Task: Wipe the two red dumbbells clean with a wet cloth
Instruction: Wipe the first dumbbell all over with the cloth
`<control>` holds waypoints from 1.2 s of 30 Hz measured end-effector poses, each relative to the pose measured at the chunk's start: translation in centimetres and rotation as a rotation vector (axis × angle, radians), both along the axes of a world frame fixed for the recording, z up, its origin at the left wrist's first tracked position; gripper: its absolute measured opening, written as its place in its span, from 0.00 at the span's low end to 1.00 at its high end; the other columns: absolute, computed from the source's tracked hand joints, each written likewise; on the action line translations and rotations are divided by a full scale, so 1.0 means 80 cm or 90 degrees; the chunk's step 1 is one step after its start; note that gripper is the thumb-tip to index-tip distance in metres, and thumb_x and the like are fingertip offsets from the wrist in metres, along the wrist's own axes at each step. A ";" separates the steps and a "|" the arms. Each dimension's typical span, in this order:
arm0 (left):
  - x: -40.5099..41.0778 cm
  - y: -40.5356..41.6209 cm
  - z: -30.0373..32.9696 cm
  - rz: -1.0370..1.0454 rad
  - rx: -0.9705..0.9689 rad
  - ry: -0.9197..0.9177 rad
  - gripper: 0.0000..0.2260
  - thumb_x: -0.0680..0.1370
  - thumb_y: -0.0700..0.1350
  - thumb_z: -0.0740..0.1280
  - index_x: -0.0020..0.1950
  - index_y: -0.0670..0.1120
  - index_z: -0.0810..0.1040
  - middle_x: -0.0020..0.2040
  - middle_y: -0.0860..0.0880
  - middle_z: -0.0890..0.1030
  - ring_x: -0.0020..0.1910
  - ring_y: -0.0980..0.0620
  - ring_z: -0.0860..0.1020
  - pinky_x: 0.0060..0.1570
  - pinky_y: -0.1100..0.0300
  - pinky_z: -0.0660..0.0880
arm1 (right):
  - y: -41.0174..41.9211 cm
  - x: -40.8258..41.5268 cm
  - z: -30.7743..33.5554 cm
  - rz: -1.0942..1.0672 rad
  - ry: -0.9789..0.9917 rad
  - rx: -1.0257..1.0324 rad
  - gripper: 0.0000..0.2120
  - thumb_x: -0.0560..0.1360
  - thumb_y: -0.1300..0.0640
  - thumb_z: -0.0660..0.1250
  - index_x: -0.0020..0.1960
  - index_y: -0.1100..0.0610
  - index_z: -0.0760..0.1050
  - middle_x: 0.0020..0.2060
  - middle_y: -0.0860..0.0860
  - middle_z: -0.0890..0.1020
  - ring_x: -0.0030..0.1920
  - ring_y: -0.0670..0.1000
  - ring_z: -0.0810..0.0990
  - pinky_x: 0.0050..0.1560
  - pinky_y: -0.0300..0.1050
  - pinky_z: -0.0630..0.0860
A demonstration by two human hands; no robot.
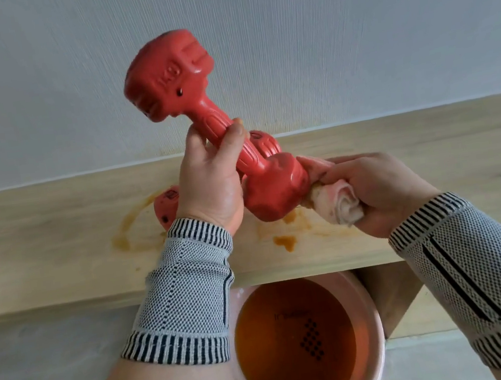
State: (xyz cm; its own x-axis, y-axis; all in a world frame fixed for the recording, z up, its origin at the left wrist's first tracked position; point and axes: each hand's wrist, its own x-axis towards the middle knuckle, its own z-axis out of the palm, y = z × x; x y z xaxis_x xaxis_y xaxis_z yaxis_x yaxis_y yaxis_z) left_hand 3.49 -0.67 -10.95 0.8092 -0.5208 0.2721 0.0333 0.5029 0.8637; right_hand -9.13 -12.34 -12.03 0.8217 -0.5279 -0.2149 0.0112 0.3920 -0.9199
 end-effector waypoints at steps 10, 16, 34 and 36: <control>0.003 -0.005 -0.006 0.079 0.054 -0.070 0.11 0.71 0.44 0.69 0.51 0.48 0.71 0.39 0.50 0.78 0.40 0.50 0.79 0.53 0.44 0.78 | 0.020 0.002 0.020 -0.203 0.038 -0.751 0.14 0.74 0.66 0.62 0.49 0.54 0.84 0.38 0.47 0.84 0.35 0.52 0.80 0.40 0.48 0.80; -0.004 -0.009 -0.007 0.103 0.070 -0.065 0.08 0.75 0.42 0.67 0.51 0.49 0.71 0.39 0.47 0.77 0.38 0.50 0.77 0.44 0.52 0.77 | 0.049 0.023 -0.008 -0.072 -0.098 -1.095 0.17 0.70 0.59 0.55 0.40 0.55 0.84 0.41 0.51 0.83 0.42 0.59 0.76 0.45 0.47 0.73; -0.010 -0.005 0.003 -0.018 0.013 0.006 0.17 0.74 0.40 0.70 0.26 0.46 0.71 0.24 0.47 0.70 0.25 0.47 0.70 0.31 0.56 0.73 | 0.009 -0.012 0.040 0.047 0.016 -0.873 0.17 0.71 0.71 0.61 0.42 0.53 0.83 0.47 0.44 0.81 0.36 0.34 0.77 0.40 0.28 0.70; -0.013 -0.005 0.001 -0.037 0.033 0.017 0.20 0.76 0.40 0.69 0.24 0.48 0.72 0.23 0.49 0.69 0.23 0.50 0.69 0.29 0.58 0.71 | 0.019 -0.011 0.040 0.147 0.036 -0.863 0.18 0.71 0.72 0.60 0.40 0.51 0.81 0.45 0.44 0.80 0.34 0.29 0.75 0.35 0.24 0.68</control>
State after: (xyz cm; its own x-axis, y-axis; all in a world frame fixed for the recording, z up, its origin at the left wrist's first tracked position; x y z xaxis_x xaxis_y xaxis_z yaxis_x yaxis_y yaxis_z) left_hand 2.41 -1.10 -10.87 0.7836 -0.5805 0.2213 0.0853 0.4534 0.8872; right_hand -10.02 -10.86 -8.83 0.9262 -0.2031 0.3175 0.0189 -0.8163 -0.5774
